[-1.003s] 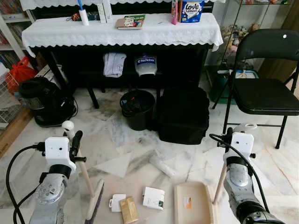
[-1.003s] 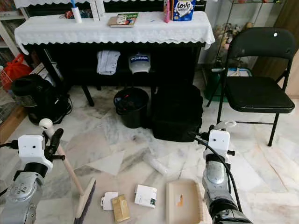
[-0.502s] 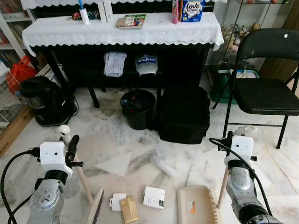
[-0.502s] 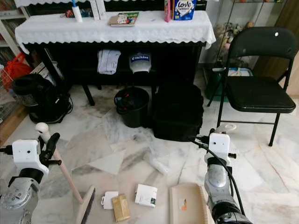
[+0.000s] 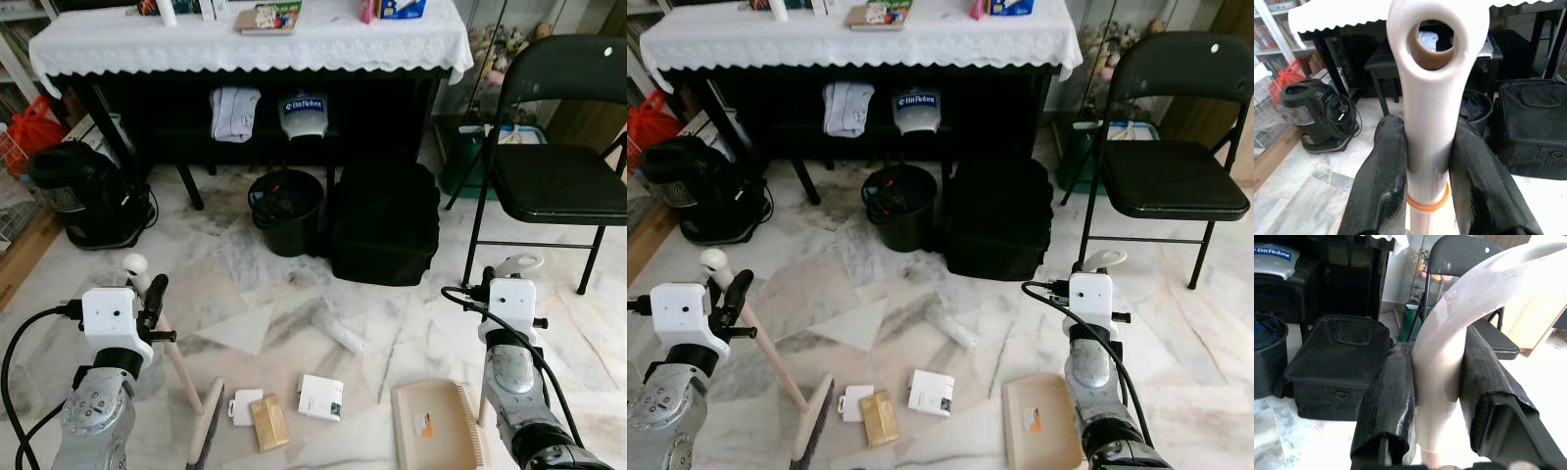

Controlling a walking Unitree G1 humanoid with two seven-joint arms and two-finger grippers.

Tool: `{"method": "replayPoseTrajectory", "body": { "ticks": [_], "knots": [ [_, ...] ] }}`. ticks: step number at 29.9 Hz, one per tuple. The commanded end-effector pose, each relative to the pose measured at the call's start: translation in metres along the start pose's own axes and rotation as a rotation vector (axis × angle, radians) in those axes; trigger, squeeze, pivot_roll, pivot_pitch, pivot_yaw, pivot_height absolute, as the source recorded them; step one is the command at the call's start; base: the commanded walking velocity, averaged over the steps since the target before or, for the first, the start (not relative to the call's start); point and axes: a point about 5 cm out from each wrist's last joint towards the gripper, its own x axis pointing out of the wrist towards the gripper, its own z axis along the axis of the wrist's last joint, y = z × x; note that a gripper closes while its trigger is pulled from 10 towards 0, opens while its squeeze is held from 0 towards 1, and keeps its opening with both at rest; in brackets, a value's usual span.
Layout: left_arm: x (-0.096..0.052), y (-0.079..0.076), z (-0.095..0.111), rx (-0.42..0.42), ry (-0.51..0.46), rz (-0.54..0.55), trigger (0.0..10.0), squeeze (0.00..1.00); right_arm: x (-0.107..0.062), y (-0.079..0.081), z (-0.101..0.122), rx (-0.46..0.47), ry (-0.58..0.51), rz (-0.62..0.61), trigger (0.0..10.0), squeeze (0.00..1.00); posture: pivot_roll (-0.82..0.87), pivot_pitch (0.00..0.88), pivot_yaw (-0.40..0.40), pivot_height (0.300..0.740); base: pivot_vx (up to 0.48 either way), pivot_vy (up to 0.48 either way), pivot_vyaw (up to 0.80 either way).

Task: Sweep floor

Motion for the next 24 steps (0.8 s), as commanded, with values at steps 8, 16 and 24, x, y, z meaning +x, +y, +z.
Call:
{"method": "replayPoseTrajectory", "body": {
  "ticks": [8, 16, 24],
  "knots": [
    [0.004, -0.006, 0.005, -0.068, 0.005, 0.003, 10.0, 0.00, -0.009, 0.003, -0.009, -0.009, 0.028, -0.002, 10.0, 0.00, 0.11, 0.170, 0.058, 0.740, 0.000, 0.000, 0.00],
    [0.011, -0.007, 0.005, -0.234, 0.030, 0.019, 10.0, 0.00, -0.005, -0.002, -0.006, -0.013, 0.015, -0.019, 10.0, 0.00, 0.10, 0.155, 0.055, 0.740, 0.000, 0.000, 0.00],
    [0.010, -0.015, -0.001, -0.285, 0.095, -0.054, 10.0, 0.00, -0.003, -0.002, -0.004, -0.017, 0.018, -0.022, 10.0, 0.00, 0.11, 0.137, 0.053, 0.740, 0.000, 0.000, 0.00]
  ]
}}
